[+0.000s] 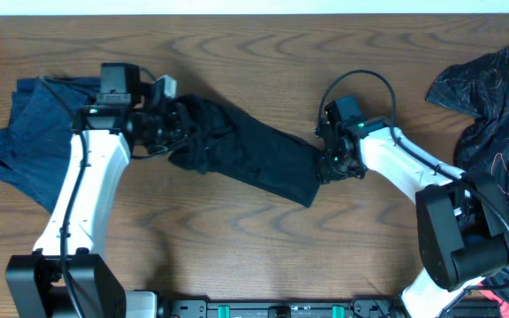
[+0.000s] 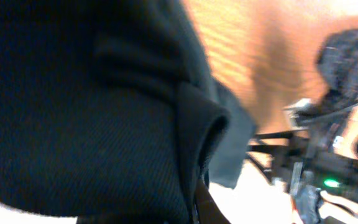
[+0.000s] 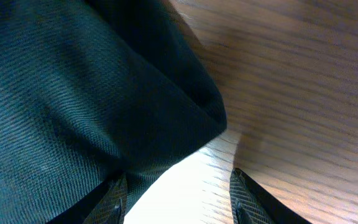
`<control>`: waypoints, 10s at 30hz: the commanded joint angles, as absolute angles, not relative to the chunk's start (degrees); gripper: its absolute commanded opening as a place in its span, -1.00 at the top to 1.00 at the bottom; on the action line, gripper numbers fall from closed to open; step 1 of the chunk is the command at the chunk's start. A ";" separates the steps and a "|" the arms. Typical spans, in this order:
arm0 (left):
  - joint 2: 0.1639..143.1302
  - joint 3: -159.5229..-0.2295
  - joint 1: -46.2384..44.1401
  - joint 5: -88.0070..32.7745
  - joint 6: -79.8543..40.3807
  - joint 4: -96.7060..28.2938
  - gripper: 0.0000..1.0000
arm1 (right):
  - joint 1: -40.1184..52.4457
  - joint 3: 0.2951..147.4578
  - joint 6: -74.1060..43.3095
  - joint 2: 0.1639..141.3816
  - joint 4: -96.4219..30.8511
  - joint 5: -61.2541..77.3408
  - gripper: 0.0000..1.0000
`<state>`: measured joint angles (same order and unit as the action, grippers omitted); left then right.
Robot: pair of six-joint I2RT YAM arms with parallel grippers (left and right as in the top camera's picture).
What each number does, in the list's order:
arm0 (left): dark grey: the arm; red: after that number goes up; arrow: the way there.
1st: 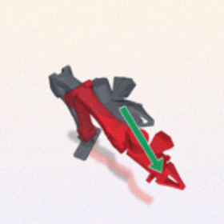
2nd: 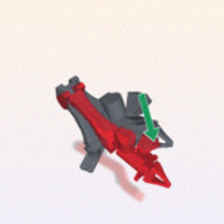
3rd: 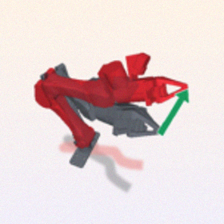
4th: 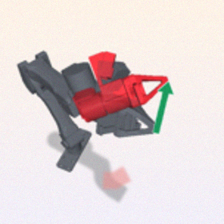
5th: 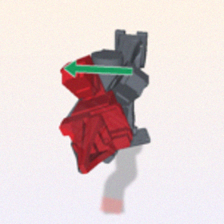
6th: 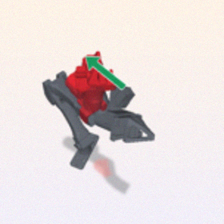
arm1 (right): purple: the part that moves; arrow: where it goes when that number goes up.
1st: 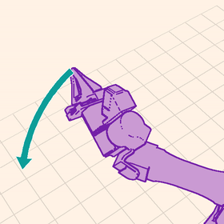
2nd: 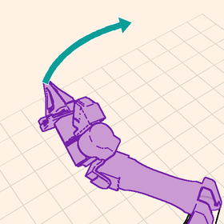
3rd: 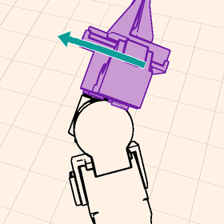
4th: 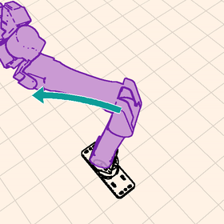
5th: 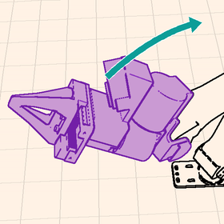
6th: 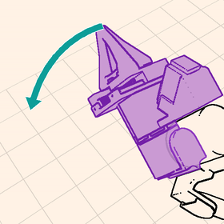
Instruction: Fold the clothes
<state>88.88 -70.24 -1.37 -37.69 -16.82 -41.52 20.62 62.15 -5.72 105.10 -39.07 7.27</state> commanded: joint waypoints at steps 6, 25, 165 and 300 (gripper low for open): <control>88.31 -71.92 -10.59 -42.54 -21.63 -35.09 0.88 | 23.33 60.25 -7.66 104.62 -37.47 8.19 -0.06; 90.61 -71.85 -28.14 -24.67 -21.69 -35.33 0.85 | 23.33 60.25 -7.70 104.62 -38.00 8.25 -0.08; 110.72 -67.81 -18.37 -9.87 -33.10 -60.42 0.53 | 27.66 76.25 -13.63 115.61 -47.86 -0.51 0.83; 85.34 -68.90 26.68 -19.31 -11.51 -19.92 0.87 | 11.94 58.65 -9.13 82.08 -45.23 0.19 0.38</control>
<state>83.74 -68.82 24.60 -21.34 -9.98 -21.61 12.45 58.06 -9.78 82.63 -45.17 0.56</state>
